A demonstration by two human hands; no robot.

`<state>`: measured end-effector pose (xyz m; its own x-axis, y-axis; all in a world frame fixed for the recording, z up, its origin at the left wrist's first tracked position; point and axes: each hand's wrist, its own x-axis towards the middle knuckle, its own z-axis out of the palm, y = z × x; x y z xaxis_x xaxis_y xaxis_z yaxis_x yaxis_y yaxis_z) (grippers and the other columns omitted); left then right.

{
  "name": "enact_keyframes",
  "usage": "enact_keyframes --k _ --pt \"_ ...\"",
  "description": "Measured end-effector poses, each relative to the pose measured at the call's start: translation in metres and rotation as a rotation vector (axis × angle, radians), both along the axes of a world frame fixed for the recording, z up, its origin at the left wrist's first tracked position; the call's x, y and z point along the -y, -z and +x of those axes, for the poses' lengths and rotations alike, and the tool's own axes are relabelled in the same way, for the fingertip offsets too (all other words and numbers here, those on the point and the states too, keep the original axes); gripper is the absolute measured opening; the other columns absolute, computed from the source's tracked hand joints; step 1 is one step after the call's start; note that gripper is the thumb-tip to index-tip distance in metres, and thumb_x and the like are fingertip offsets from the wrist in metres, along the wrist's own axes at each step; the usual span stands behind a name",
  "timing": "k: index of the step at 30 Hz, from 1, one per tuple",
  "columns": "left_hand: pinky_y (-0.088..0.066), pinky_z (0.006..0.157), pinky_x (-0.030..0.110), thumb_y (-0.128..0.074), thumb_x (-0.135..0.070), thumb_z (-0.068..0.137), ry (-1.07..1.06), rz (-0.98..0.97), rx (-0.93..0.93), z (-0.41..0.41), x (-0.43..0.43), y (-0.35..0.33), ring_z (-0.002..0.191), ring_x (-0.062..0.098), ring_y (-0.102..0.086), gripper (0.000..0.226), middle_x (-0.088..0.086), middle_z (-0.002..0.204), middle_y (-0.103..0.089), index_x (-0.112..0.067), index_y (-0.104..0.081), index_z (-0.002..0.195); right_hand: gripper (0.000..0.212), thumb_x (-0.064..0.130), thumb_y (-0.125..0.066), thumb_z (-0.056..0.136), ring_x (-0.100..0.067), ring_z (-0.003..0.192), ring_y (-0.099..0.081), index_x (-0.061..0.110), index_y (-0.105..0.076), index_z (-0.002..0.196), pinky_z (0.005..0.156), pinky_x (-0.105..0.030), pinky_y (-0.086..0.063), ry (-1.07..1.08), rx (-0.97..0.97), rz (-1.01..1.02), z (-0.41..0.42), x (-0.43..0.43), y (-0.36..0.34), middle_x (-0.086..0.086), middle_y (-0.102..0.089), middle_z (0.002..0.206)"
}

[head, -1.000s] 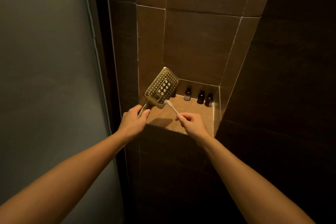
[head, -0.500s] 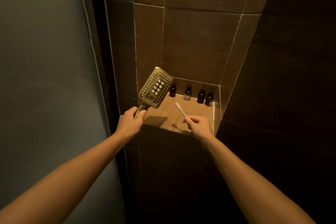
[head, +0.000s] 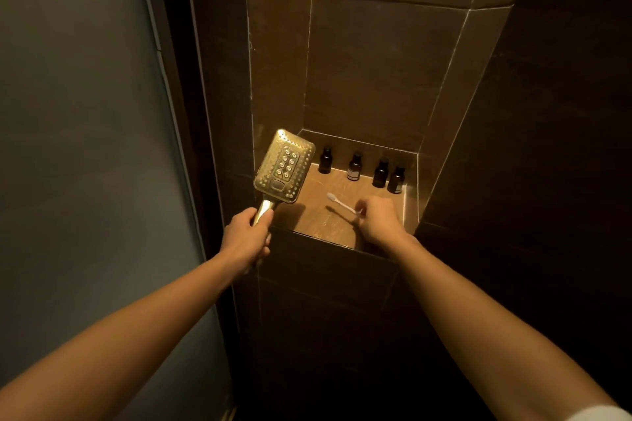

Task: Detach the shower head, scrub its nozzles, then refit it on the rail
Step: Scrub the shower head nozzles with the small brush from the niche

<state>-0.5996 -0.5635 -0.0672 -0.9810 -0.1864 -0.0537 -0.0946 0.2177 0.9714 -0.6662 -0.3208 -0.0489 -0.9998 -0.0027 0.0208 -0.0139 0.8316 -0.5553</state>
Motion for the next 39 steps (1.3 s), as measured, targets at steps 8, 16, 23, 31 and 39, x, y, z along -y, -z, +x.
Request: enact_keyframes --k 8,16,23,31,39 --pt "-0.034 0.041 0.023 -0.048 -0.037 0.100 0.038 0.152 0.064 0.000 0.000 0.017 0.041 0.013 -0.043 0.024 0.003 0.061 -0.049 -0.019 -0.051 0.085 0.014 0.013 -0.059 0.092 -0.015 0.089 -0.057 0.017 -0.065 0.104 0.074 -0.028 -0.047 0.047 -0.022 0.113 -0.017 0.004 0.022 0.000 -0.060 0.096" --pt "-0.035 0.038 0.024 -0.050 -0.036 0.100 0.083 0.207 0.077 0.001 -0.002 0.024 0.040 0.012 -0.043 0.019 0.003 0.061 -0.050 -0.020 -0.055 0.092 0.016 0.017 -0.062 0.089 -0.014 0.089 -0.060 0.019 -0.068 0.104 0.081 -0.034 -0.055 0.043 -0.033 0.150 -0.031 0.015 0.029 0.000 -0.063 0.097" --pt "-0.034 0.038 0.024 -0.051 -0.037 0.100 0.130 0.203 0.074 0.003 0.000 0.022 0.039 0.011 -0.043 0.017 0.001 0.058 -0.051 -0.022 -0.055 0.092 0.013 0.017 -0.063 0.089 -0.014 0.085 -0.059 0.018 -0.069 0.100 0.074 -0.030 -0.051 0.050 -0.004 0.158 -0.030 0.016 0.023 0.001 -0.062 0.092" --pt "-0.036 0.038 0.023 -0.050 -0.037 0.100 0.168 0.128 0.013 0.002 0.003 0.001 0.040 0.012 -0.047 0.020 0.004 0.061 -0.053 -0.023 -0.056 0.086 0.022 0.018 -0.064 0.090 -0.016 0.096 -0.061 0.015 -0.067 0.111 0.085 -0.034 -0.053 0.033 -0.029 0.152 -0.017 0.013 0.018 -0.001 -0.065 0.101" --pt "-0.038 0.040 0.023 -0.046 -0.037 0.101 0.198 0.130 0.005 0.003 0.001 -0.015 0.042 0.013 -0.046 0.024 0.004 0.064 -0.054 -0.020 -0.054 0.087 0.040 0.024 -0.066 0.090 -0.012 0.101 -0.060 0.014 -0.060 0.128 0.081 -0.024 -0.051 0.075 -0.083 -0.087 0.014 0.028 -0.003 -0.004 -0.064 0.121"
